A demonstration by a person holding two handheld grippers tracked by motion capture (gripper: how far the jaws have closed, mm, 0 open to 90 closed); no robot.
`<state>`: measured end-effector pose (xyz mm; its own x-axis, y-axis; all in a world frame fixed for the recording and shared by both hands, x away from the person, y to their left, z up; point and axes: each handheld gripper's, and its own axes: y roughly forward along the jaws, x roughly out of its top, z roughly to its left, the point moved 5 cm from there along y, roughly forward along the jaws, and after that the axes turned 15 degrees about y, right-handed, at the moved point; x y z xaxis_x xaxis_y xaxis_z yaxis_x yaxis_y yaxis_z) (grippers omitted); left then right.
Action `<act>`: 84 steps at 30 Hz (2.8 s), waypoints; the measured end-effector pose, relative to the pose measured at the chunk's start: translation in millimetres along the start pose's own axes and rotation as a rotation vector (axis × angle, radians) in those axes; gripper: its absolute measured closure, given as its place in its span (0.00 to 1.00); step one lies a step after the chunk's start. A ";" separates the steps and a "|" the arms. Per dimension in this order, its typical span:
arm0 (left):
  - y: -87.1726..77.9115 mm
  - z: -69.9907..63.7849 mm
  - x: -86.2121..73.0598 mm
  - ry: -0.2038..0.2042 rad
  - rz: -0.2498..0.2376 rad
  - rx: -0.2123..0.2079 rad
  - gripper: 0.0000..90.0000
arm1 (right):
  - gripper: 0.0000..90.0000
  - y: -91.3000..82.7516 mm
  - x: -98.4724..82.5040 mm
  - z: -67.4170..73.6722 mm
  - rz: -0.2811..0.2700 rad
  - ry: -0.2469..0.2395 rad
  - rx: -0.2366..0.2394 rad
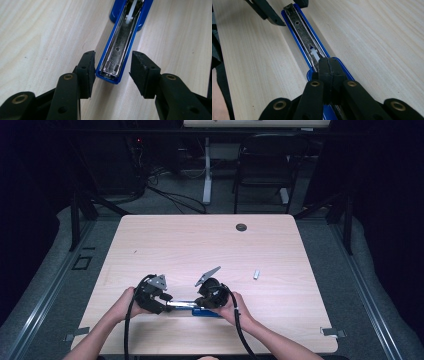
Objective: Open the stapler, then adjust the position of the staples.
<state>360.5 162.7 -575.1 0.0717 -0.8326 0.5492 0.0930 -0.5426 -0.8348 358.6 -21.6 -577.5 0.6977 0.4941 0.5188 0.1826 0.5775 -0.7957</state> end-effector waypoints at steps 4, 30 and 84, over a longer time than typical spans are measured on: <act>-3.2 -0.9 3.4 0.027 -0.022 0.021 0.65 | 1.00 -0.8 0.0 -1.1 0.007 -0.004 -0.002; 4.4 -1.1 6.5 0.045 -0.015 0.029 0.81 | 0.77 -57.8 -11.6 -48.0 -0.009 0.097 -0.090; 6.4 0.0 6.7 0.040 -0.029 0.011 0.81 | 0.16 -108.2 -47.9 -141.6 0.009 0.312 -0.299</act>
<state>361.6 153.7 -576.8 0.0287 -0.8203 0.5712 0.1056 -0.5658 -0.8178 403.6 -199.8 -560.6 0.8677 0.2517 0.4288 0.3366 0.3374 -0.8791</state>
